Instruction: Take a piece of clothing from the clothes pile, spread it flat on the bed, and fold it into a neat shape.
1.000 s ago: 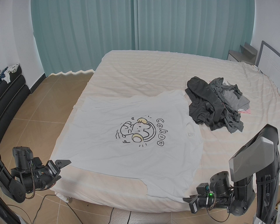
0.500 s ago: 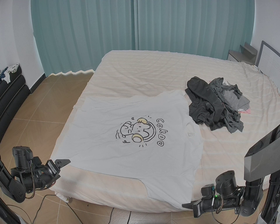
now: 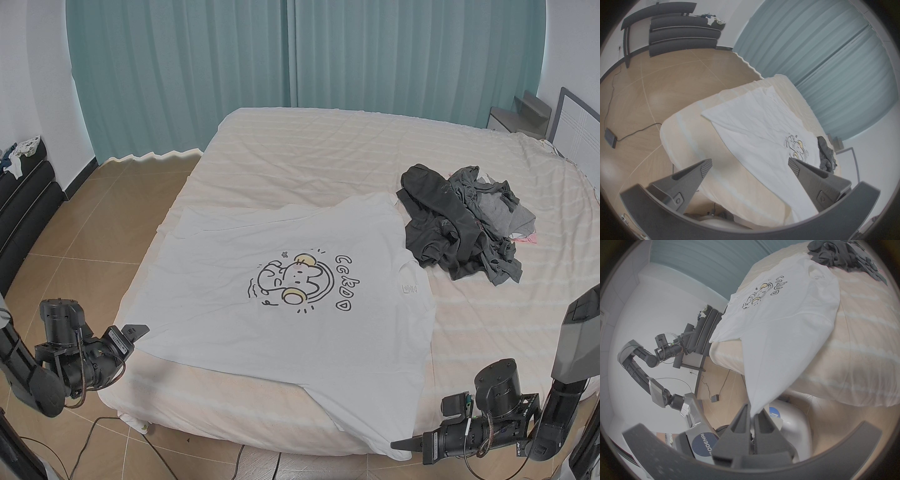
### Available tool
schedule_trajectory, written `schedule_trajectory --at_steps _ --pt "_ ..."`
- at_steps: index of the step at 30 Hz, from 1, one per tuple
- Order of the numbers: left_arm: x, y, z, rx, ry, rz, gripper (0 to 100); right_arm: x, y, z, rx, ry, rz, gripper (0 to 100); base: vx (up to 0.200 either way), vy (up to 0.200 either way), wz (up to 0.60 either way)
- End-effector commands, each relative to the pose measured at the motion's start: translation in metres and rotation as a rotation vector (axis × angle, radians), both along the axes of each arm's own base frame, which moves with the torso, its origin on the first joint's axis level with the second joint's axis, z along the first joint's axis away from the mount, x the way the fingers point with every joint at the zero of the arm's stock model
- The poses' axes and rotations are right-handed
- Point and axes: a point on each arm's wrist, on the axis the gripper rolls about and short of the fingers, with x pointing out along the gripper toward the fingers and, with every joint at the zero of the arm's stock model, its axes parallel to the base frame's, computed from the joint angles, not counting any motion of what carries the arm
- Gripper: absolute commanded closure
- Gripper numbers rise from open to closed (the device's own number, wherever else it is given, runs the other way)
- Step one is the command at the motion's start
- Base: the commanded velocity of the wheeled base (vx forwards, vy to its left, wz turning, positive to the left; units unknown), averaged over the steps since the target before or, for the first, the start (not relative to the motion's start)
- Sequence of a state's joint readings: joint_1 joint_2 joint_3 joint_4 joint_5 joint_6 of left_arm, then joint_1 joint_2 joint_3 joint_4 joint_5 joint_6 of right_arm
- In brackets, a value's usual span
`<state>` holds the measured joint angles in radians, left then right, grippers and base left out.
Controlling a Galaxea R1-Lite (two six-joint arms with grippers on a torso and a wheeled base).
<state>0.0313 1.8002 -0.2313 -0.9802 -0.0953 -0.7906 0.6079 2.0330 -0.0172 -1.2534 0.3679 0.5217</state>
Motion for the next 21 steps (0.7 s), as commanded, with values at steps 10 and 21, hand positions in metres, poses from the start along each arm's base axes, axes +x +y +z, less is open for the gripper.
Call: schedule_trajectory --at_steps 10,21 --pt "0.070 0.021 -0.034 0.038 0.252 0.132 0 -0.013 0.006 0.011 0.072 0.061 0.007 100 0.000 0.000 0.00" --pt "0.106 0.021 -0.056 0.141 0.258 0.214 0 -0.014 0.005 0.021 0.116 0.042 -0.010 100 0.000 0.000 0.00"
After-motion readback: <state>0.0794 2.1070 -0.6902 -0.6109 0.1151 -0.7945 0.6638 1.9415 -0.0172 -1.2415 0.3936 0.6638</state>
